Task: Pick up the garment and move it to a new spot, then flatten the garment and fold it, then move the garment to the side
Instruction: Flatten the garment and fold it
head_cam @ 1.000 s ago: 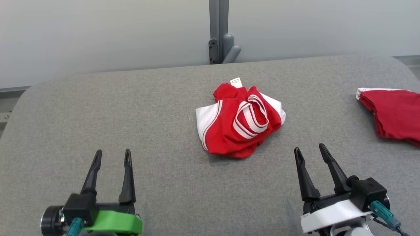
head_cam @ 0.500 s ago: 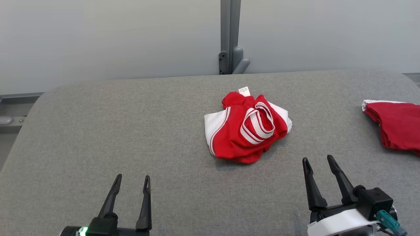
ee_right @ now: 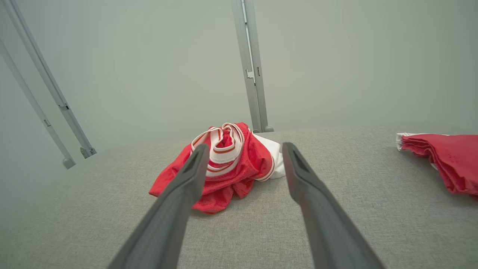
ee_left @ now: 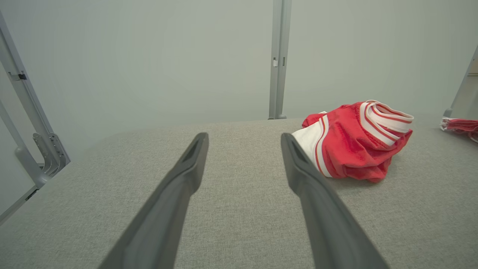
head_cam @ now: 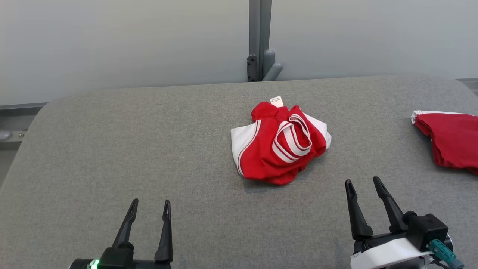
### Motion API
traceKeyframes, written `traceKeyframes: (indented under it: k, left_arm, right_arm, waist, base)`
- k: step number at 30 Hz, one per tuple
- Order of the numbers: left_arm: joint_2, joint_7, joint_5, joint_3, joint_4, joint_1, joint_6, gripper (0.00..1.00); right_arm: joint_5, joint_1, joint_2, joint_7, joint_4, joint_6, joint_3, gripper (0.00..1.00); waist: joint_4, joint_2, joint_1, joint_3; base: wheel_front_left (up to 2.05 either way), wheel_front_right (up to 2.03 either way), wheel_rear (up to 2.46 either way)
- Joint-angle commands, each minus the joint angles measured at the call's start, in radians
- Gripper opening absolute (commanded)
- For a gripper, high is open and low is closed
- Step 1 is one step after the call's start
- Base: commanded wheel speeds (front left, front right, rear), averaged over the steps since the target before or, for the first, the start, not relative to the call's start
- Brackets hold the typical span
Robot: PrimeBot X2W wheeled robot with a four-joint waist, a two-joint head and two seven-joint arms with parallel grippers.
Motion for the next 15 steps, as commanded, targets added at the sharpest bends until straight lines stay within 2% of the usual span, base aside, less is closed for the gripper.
traceKeyframes:
  k: [1, 15]
  left_arm:
    - [-0.001, -0.003, -0.008, -0.001, 0.002, -0.001, 0.006, 1.00]
    - [0.000, -0.003, -0.011, -0.014, 0.000, -0.021, 0.015, 1.00]
  right_arm:
    - [0.001, 0.008, -0.002, 0.000, 0.001, -0.001, 0.000, 1.00]
    - [-0.001, 0.003, -0.002, 0.000, 0.004, -0.001, 0.007, 1.00]
  waist:
    - [0.001, -0.0001, 0.0000, 0.001]
    - [0.004, -0.0001, 0.0000, 0.005]
  base:
    - [0.00, 0.00, 0.00]
    - [0.00, 0.00, 0.00]
